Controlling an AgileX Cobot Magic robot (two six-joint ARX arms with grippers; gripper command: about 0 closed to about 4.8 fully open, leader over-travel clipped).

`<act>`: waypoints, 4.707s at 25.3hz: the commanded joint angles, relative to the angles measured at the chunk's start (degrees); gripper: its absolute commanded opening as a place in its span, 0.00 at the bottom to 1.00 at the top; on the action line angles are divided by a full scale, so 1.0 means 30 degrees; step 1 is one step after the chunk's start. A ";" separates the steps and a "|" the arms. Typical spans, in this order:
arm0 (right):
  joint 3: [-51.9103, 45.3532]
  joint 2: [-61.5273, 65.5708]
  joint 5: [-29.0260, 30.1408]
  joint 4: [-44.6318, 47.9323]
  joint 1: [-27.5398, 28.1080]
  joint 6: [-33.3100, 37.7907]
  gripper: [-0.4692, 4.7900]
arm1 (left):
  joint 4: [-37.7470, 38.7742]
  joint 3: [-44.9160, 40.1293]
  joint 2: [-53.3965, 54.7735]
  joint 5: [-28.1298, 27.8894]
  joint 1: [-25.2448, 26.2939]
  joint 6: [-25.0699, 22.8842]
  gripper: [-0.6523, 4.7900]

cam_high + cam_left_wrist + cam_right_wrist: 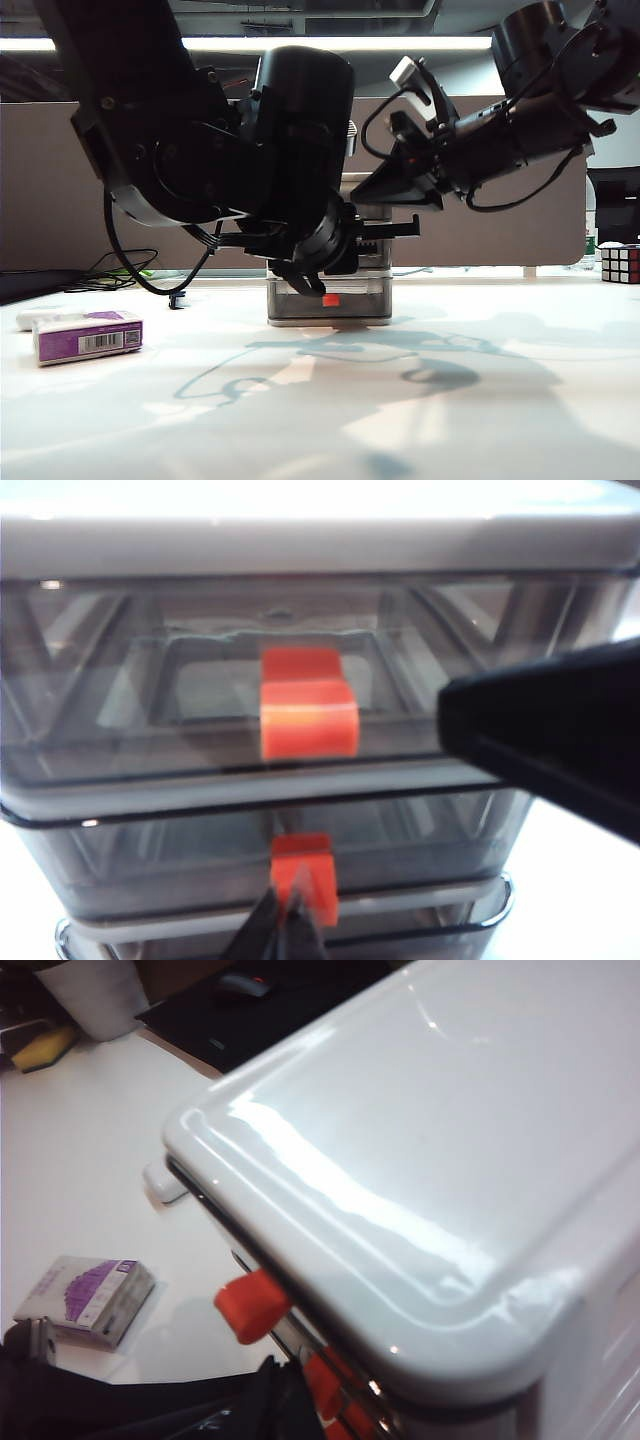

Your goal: Open the second layer of the drawer on the table, pick up a pack of napkins on the table and put it in, and finally close the drawer.

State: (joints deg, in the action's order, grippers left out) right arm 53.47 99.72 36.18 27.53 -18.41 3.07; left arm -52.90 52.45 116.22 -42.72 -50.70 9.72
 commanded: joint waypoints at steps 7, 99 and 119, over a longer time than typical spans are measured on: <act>0.0342 0.0036 -0.0080 0.0342 -0.0022 -0.0036 0.08 | -0.0313 -0.1064 -0.0546 -0.0044 -0.0299 0.0058 0.11; 0.0342 0.0036 -0.1377 0.0758 -0.0714 0.0423 0.08 | -0.1392 -0.6608 -0.3891 0.0838 -0.2980 0.2652 0.11; 0.0342 0.0036 -0.0750 0.0262 -0.0721 0.0481 0.08 | 0.8327 -1.1927 -1.5358 0.1668 -0.3104 0.0736 0.80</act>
State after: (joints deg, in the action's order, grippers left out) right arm 54.15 100.03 33.26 27.90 -20.51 4.25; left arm -34.00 16.47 72.38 -38.11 -60.23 14.35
